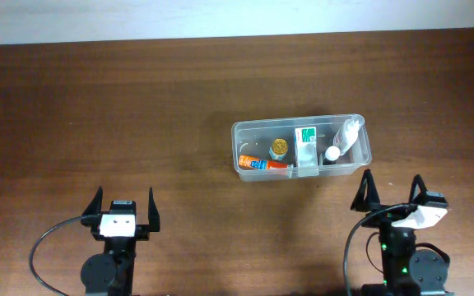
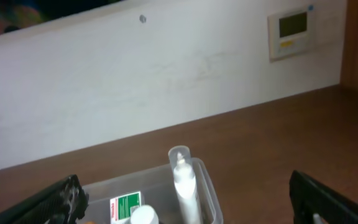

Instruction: Pack container

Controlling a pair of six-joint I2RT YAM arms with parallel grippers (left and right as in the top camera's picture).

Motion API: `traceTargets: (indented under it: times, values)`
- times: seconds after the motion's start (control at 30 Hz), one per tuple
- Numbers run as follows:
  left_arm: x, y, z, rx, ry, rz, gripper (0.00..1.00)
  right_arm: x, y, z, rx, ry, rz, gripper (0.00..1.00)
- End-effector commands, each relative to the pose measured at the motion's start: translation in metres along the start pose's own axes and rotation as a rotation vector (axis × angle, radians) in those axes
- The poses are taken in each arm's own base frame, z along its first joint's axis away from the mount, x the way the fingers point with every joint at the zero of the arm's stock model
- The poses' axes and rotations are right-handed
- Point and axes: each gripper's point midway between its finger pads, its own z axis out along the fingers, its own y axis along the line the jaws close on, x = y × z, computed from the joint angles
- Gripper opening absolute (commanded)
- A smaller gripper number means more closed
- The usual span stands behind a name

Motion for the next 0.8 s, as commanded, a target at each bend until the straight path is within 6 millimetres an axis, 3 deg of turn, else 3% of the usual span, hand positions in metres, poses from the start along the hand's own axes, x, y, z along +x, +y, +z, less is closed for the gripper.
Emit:
traceTargets:
  times: [0.0, 0.17, 0.6, 0.77]
  values:
    - [0.001, -0.001, 0.0, 0.007, 0.0, 0.012, 0.99, 0.016, 0.002, 0.004, -0.024, 0.01, -0.009, 0.98]
    - [0.001, -0.001, 0.0, 0.007, 0.0, 0.012, 0.99, 0.032, 0.018, 0.006, -0.14, 0.021, -0.182, 0.98]
    - [0.001, -0.001, 0.0, 0.007, 0.0, 0.012, 0.99, 0.043, 0.016, 0.007, -0.137, 0.048, -0.183, 0.98]
    - [0.001, -0.001, 0.0, 0.007, 0.0, 0.012, 0.99, 0.057, 0.013, 0.009, -0.135, 0.076, -0.182, 0.98]
